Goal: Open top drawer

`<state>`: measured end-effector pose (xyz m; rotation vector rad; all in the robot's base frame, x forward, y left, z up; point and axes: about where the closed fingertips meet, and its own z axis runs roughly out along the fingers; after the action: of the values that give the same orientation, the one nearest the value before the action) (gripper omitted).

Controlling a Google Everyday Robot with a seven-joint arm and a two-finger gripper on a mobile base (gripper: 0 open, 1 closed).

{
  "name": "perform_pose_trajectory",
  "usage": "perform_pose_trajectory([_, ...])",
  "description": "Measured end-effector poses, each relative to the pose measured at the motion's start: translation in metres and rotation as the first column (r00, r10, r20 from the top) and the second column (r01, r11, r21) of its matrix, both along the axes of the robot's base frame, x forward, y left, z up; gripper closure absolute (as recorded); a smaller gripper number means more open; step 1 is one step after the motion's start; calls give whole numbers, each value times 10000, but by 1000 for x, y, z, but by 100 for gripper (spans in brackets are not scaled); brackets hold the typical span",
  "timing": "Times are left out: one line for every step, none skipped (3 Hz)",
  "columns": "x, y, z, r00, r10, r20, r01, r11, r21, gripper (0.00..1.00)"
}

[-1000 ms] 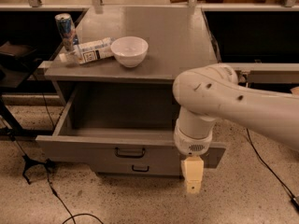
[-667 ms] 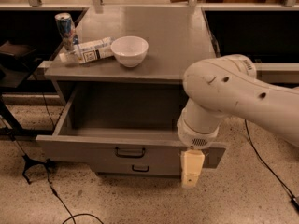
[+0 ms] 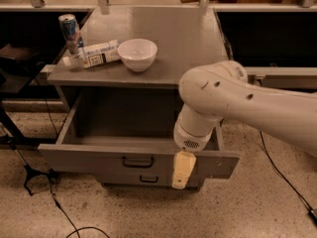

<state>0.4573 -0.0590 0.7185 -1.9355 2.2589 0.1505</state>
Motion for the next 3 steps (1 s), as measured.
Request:
perform_pose_trajectory([5, 8, -27, 9985, -82, -545, 77, 9999, -102, 0])
perform_pose_trajectory([7, 9, -44, 9957, -179, -906, 162, 9997, -191, 0])
perform_pose_trajectory([3, 8, -57, 9911, 39, -1333, -96, 9991, -425, 0])
